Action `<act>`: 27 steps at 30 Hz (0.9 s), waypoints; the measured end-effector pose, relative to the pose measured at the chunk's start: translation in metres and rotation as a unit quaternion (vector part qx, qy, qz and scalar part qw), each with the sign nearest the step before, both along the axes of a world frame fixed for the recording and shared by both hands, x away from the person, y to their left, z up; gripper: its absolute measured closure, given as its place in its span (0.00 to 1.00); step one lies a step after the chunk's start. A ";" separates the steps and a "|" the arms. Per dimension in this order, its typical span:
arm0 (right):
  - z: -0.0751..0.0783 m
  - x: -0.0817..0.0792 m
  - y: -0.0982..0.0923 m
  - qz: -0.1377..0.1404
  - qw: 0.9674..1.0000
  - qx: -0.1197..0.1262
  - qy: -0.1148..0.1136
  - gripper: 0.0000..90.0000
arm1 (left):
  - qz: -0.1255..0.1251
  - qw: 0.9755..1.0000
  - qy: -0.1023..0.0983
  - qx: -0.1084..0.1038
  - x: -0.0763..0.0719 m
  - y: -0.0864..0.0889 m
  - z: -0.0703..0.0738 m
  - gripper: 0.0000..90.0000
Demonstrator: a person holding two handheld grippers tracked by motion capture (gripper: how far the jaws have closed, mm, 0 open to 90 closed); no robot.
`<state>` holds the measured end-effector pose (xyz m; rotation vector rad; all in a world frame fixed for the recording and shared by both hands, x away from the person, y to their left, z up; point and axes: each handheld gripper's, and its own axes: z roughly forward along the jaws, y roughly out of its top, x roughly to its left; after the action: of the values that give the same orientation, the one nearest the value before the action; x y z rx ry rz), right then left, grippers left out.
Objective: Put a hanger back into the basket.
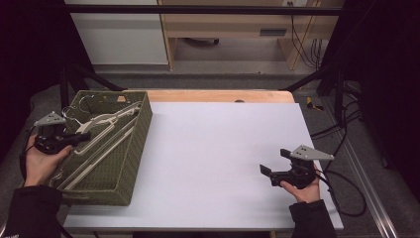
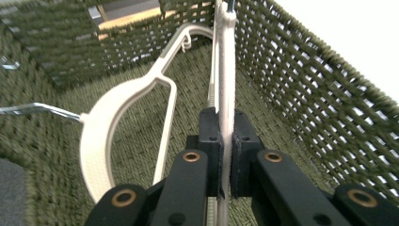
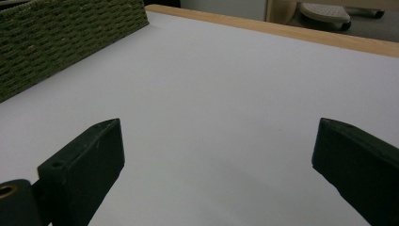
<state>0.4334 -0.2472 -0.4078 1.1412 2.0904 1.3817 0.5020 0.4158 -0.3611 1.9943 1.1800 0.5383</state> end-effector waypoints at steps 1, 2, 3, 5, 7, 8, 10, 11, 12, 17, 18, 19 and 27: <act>0.000 0.000 0.001 -0.002 1.000 0.001 0.001 0.04 | 0.002 1.000 0.004 -0.001 0.001 0.000 -0.003 0.95; 0.000 0.000 0.001 -0.002 1.000 0.001 0.001 0.04 | 0.004 1.000 0.007 -0.005 0.001 0.000 -0.006 0.94; 0.000 0.000 0.001 -0.002 1.000 0.001 0.001 0.04 | 0.006 1.000 0.007 -0.011 0.001 0.002 -0.008 0.94; 0.000 0.000 0.001 -0.002 1.000 0.001 0.001 0.04 | 0.013 1.000 0.009 -0.019 0.001 0.006 -0.011 0.94; 0.000 0.000 0.001 -0.002 1.000 -0.001 0.001 0.04 | 0.024 1.000 0.010 -0.015 0.001 0.007 -0.014 0.94; 0.000 0.000 0.001 -0.002 1.000 0.000 0.001 0.04 | 0.030 0.999 0.010 -0.018 0.001 0.007 -0.014 0.93; 0.000 0.000 0.001 -0.001 1.000 -0.001 0.001 0.04 | 0.045 0.999 0.007 -0.012 0.002 0.008 -0.015 0.93; -0.001 0.000 0.001 0.000 1.000 -0.001 0.002 0.04 | 0.054 0.998 0.007 -0.008 0.003 0.008 -0.016 0.92; -0.001 0.000 0.000 0.002 1.000 -0.004 0.001 0.04 | 0.065 0.998 0.008 -0.003 0.003 0.008 -0.016 0.92; -0.001 0.001 0.002 -0.001 1.000 -0.001 0.003 0.04 | 0.107 0.993 0.025 0.033 0.006 0.013 -0.020 0.81; -0.001 0.001 0.002 -0.001 1.000 -0.001 0.003 0.04 | 0.115 0.992 0.027 0.036 0.007 0.013 -0.021 0.78; -0.001 0.001 0.002 0.000 1.000 0.000 0.002 0.04 | 0.118 0.992 0.029 0.037 0.007 0.013 -0.022 0.76; 0.000 0.000 0.001 -0.002 1.000 0.003 0.000 0.04 | 0.139 0.988 0.056 0.044 0.011 0.014 -0.033 0.50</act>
<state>0.4336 -0.2462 -0.4080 1.1467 2.0847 1.3870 0.5135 0.4296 -0.3942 1.9656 1.5410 0.6338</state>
